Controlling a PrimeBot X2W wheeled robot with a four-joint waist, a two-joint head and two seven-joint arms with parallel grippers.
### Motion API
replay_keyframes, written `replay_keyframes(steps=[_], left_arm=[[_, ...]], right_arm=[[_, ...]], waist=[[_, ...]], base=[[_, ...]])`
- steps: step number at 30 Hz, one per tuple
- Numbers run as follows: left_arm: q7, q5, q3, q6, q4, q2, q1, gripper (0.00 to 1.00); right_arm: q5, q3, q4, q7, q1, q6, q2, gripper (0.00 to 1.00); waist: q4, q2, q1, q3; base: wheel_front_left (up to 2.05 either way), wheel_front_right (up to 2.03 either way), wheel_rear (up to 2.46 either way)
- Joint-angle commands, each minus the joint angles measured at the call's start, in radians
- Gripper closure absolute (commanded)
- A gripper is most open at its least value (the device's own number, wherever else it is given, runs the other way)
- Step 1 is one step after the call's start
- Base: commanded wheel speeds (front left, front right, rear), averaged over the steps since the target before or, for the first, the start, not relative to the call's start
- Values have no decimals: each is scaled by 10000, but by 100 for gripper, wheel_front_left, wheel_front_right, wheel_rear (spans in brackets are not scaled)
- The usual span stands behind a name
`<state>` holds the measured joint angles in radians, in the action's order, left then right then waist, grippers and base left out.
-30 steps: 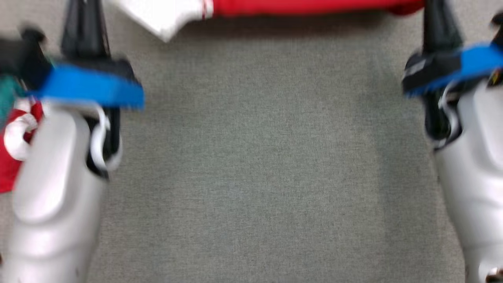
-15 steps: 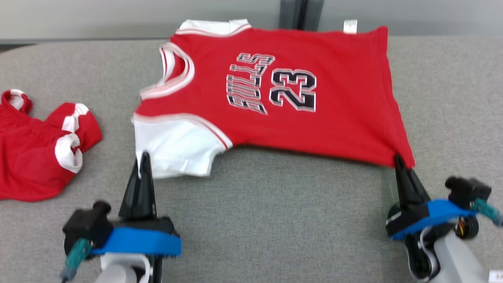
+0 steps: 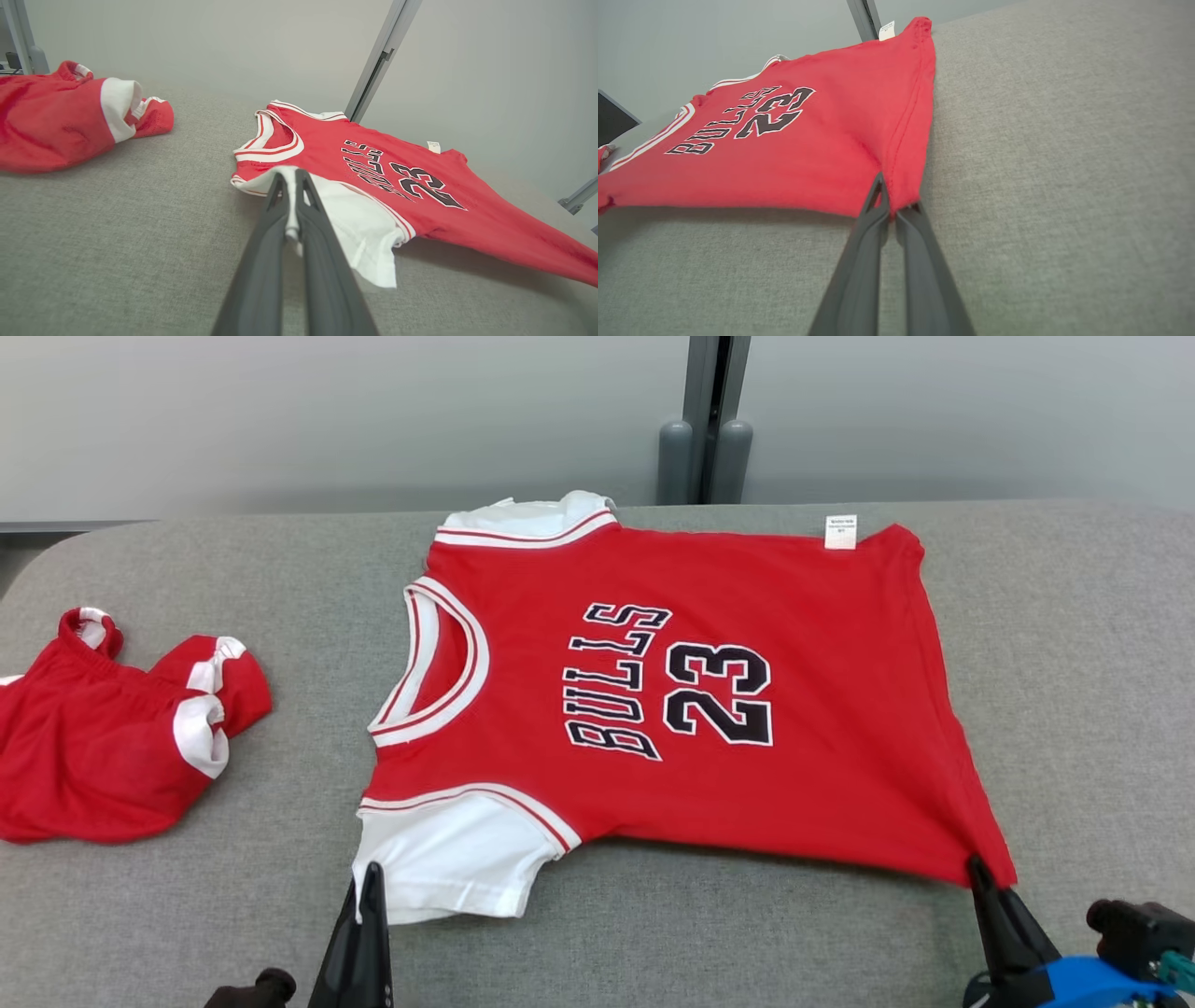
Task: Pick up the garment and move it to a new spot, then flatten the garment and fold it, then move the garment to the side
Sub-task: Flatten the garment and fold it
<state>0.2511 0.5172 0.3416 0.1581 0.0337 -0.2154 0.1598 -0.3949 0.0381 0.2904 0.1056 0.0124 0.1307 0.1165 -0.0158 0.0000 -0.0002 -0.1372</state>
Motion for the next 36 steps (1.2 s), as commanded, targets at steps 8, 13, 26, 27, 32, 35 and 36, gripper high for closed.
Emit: replay_keyframes(steps=[8,13,26,27,32,35,36], left_arm=[[-149,-10,101,32,110,-178,181,100],[-194,-116,127,-48,34,-258,-203,100],[-537,-489,177,-628,-659,-834,-2294,100],[-557,-523,193,-688,-771,-867,-2501,100],[-544,-563,203,-974,-1433,-888,-3468,100],[-523,-606,241,-1129,-1851,-893,-4012,100],[-513,-601,246,-1158,-2000,-898,-4173,100]], right_arm=[[255,498,-1387,-943,1072,1,-258,100],[313,506,-1588,-1222,859,1,-395,100],[335,462,-1549,-2101,-213,3,-394,100],[314,455,-1544,-2136,-319,3,-386,100],[153,356,-1561,-2281,-760,1,-398,100],[57,275,-1581,-2346,-1047,3,-420,100],[22,236,-1584,-2385,-1148,3,-426,100]], waist=[[47,0,2,-52],[127,0,2,-93],[371,0,2,-718],[388,0,2,-783],[536,0,2,-1113],[610,0,2,-1267],[640,0,2,-1317]], base=[[0,0,0],[0,0,0],[0,0,0],[0,0,0],[0,0,0],[0,0,0],[0,0,0]])
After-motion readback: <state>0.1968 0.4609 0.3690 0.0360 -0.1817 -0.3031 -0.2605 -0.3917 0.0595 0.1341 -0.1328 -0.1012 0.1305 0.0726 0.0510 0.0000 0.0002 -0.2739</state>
